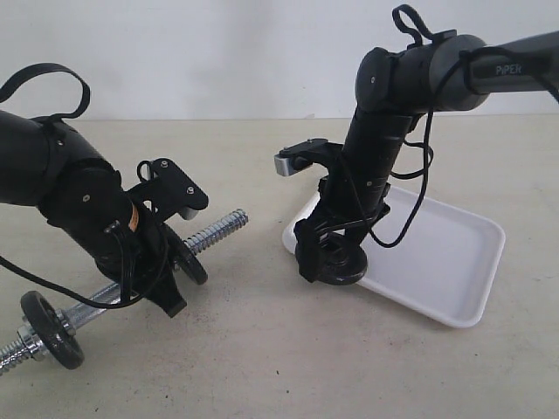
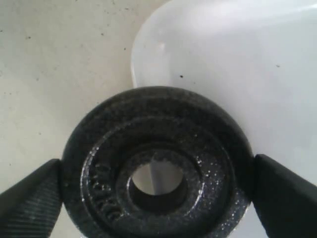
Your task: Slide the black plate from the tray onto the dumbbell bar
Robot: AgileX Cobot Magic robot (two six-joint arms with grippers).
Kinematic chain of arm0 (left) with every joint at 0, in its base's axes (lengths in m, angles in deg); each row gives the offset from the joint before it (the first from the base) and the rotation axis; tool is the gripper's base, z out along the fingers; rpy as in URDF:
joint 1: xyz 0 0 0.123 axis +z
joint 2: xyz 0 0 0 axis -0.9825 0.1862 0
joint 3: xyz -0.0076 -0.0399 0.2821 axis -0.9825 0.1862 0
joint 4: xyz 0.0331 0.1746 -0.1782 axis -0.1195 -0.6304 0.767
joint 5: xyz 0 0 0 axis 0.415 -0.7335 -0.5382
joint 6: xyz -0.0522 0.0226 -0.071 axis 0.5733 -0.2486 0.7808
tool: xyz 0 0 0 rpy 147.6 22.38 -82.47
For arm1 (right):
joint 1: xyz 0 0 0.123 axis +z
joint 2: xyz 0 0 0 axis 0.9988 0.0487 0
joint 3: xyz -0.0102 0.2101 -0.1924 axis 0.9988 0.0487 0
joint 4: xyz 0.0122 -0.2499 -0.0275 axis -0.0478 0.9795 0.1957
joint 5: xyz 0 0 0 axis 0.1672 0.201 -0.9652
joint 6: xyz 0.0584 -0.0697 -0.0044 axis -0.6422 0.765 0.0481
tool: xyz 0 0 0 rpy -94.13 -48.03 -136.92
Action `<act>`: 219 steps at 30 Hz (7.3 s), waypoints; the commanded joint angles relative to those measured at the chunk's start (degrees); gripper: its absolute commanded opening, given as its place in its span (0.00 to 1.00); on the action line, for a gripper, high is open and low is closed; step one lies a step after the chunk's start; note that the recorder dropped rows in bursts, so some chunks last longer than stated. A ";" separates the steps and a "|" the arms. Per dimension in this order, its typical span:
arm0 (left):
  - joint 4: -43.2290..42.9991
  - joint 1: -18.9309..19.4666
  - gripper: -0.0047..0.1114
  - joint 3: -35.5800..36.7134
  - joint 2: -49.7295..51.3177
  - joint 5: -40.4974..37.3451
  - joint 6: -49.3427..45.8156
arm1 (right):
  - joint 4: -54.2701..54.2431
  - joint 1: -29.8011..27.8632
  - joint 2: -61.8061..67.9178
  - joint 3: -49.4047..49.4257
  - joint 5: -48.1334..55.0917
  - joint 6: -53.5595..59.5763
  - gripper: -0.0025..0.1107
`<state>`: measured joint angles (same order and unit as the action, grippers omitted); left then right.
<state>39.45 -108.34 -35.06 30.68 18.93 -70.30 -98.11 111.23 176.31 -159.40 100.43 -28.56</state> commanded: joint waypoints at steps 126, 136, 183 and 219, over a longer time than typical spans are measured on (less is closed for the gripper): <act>-2.18 -0.14 0.08 7.02 -4.61 1.44 7.45 | 2.29 -0.02 -18.22 -0.25 -0.55 -5.40 0.80; -2.18 -0.14 0.08 13.58 -7.00 25.58 10.64 | 3.57 -0.02 -18.22 -0.25 -0.48 -5.40 0.80; 3.03 7.92 0.08 25.95 -19.02 51.85 8.58 | 5.12 -0.12 -18.22 -0.25 2.09 -5.97 0.67; -0.24 7.92 0.08 25.95 -19.02 52.67 8.19 | -7.40 -0.02 -18.22 1.41 -0.85 -0.68 0.49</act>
<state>40.48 -100.39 -7.36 14.57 59.18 -62.10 -105.13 111.23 158.94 -159.26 99.98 -30.00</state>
